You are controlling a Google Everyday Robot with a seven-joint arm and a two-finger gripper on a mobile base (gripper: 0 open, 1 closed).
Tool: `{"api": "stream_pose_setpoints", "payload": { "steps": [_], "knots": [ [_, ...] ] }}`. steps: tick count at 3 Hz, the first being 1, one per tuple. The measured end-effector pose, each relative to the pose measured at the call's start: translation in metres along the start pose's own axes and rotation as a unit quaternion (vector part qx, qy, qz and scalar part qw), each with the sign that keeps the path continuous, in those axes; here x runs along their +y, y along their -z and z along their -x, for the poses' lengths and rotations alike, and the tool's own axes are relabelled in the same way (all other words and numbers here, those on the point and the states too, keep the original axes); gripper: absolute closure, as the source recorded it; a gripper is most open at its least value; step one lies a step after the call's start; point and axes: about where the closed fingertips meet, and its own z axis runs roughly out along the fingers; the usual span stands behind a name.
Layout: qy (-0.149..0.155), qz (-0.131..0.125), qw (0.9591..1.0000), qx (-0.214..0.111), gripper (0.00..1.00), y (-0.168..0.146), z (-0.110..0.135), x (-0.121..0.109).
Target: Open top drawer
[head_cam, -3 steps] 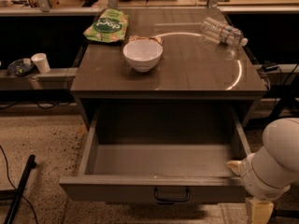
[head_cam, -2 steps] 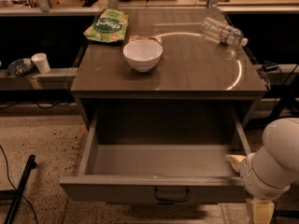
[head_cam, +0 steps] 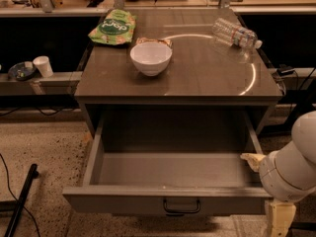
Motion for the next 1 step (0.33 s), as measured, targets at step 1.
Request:
{"api": "stream_pose_setpoints", "payload": {
  "steps": [1],
  "knots": [
    [0.000, 0.000, 1.0000, 0.000, 0.00, 0.0000, 0.0000, 0.0000]
  ]
}}
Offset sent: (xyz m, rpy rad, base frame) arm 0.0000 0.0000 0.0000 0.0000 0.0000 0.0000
